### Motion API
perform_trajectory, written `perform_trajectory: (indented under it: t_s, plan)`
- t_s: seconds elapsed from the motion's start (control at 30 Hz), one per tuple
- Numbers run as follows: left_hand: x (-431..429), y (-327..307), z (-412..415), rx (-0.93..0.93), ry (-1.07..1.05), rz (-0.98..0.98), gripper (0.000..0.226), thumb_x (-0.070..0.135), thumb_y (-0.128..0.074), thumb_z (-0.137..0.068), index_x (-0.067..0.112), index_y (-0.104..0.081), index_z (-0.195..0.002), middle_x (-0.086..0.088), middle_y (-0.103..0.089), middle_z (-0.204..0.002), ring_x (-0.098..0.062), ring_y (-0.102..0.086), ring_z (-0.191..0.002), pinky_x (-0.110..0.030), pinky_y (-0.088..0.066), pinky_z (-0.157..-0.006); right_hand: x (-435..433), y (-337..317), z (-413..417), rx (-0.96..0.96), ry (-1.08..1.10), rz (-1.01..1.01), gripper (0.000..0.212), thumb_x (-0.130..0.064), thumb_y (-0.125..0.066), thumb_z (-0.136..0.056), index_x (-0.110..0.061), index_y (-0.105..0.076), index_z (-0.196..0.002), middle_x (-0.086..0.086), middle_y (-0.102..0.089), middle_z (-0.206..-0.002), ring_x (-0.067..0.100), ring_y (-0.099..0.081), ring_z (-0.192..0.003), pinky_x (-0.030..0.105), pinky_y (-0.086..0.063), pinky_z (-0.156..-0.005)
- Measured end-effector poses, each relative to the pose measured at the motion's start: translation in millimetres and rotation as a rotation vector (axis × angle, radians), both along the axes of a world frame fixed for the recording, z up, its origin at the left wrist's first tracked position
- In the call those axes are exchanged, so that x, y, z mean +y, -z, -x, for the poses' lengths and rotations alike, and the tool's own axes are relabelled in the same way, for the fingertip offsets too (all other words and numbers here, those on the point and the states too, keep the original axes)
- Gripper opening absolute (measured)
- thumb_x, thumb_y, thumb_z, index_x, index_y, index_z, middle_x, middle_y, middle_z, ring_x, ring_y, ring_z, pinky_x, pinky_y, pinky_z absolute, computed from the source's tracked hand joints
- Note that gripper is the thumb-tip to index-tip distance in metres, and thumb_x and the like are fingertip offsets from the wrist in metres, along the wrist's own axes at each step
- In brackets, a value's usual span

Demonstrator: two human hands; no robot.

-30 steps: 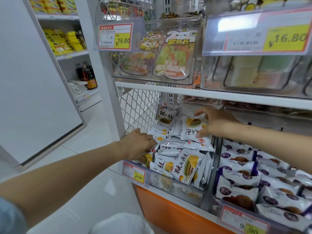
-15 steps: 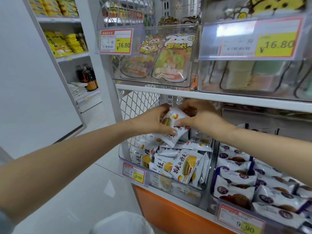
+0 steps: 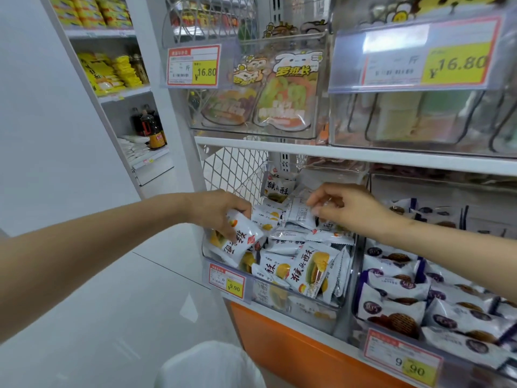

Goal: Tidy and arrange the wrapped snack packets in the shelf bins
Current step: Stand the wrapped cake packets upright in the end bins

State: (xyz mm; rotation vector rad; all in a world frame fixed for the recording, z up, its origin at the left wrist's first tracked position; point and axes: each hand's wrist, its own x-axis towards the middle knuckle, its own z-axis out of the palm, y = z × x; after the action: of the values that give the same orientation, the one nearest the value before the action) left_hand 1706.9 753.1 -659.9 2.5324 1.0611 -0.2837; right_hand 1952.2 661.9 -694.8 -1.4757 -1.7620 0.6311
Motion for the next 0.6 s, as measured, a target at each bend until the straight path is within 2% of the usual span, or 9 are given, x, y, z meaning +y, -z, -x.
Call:
perform_trajectory:
  t_s: [0.13, 0.23, 0.3, 0.4, 0.47, 0.6]
  plan:
    - [2, 25, -1, 0.274, 0.155, -0.183, 0.026, 0.024, -0.073, -0.077, 0.018, -0.051, -0.091, 0.002, -0.058, -0.094, -0.015, -0.048, -0.087, -0.024, -0.034, -0.063, -3, 3, -1, 0.019, -0.020, 0.018, 0.022, -0.011, -0.064, -0.086, -0.032, -0.064, -0.081, -0.009, -0.060, -0.077, 0.009, -0.050, -0.065, 0.016, -0.045, -0.060]
    - [2, 41, -1, 0.428, 0.272, -0.302, 0.023, 0.026, -0.065, -0.079, 0.017, -0.055, -0.098, 0.000, -0.057, -0.104, -0.018, -0.050, -0.093, -0.030, -0.043, -0.075, -4, 3, -2, 0.007, -0.032, 0.018, 0.023, -0.010, -0.064, -0.086, -0.032, -0.065, -0.081, -0.012, -0.059, -0.073, 0.009, -0.049, -0.063, 0.016, -0.044, -0.060]
    - [3, 47, -2, 0.458, 0.297, -0.323, 0.021, 0.029, -0.065, -0.079, 0.020, -0.051, -0.091, 0.001, -0.056, -0.100, -0.019, -0.049, -0.089, -0.034, -0.045, -0.083, -5, 4, -3, 0.005, -0.029, 0.018, 0.020, -0.011, -0.064, -0.086, -0.031, -0.066, -0.082, -0.011, -0.061, -0.074, 0.010, -0.050, -0.064, 0.019, -0.046, -0.061]
    - [1, 51, -7, 0.500, 0.315, -0.383, 0.026, 0.036, -0.063, -0.079, 0.022, -0.042, -0.084, 0.000, -0.055, -0.093, -0.018, -0.045, -0.080, -0.033, -0.043, -0.084, -6, 4, -4, 0.005, -0.021, 0.026, 0.017, -0.011, -0.065, -0.086, -0.027, -0.067, -0.082, -0.007, -0.063, -0.072, 0.015, -0.054, -0.065, 0.028, -0.049, -0.064]
    - [-1, 56, -11, 0.495, 0.339, -0.478, 0.026, 0.038, -0.060, -0.083, 0.021, -0.041, -0.083, -0.002, -0.058, -0.096, -0.019, -0.046, -0.081, -0.030, -0.039, -0.086, -7, 4, -5, 0.008, -0.027, 0.036, 0.018, -0.009, -0.064, -0.086, -0.026, -0.068, -0.082, 0.001, -0.066, -0.072, 0.017, -0.056, -0.065, 0.032, -0.051, -0.067]
    - [2, 60, -12, 0.449, 0.321, -0.559, 0.028, 0.042, -0.062, -0.082, 0.021, -0.044, -0.088, -0.002, -0.060, -0.101, -0.020, -0.053, -0.093, -0.031, -0.036, -0.090, -10, 4, -4, -0.010, -0.035, 0.039, 0.016, -0.008, -0.064, -0.087, -0.023, -0.068, -0.083, 0.010, -0.068, -0.077, 0.018, -0.059, -0.066, 0.024, -0.050, -0.064]
